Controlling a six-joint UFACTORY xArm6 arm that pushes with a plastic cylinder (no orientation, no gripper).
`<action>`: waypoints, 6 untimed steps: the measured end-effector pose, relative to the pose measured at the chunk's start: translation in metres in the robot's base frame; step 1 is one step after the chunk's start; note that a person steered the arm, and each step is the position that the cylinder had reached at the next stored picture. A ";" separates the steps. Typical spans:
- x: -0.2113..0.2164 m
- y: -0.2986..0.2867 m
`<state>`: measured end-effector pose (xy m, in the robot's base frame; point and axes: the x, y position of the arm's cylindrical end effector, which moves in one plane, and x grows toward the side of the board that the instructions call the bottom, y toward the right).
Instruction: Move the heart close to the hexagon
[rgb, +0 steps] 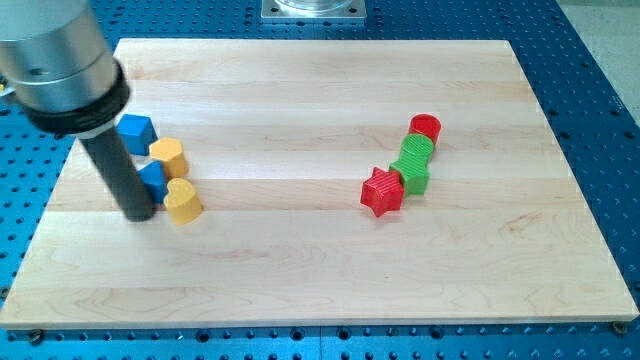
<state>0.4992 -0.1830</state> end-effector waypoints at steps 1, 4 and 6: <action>-0.011 0.009; 0.017 0.034; -0.015 0.067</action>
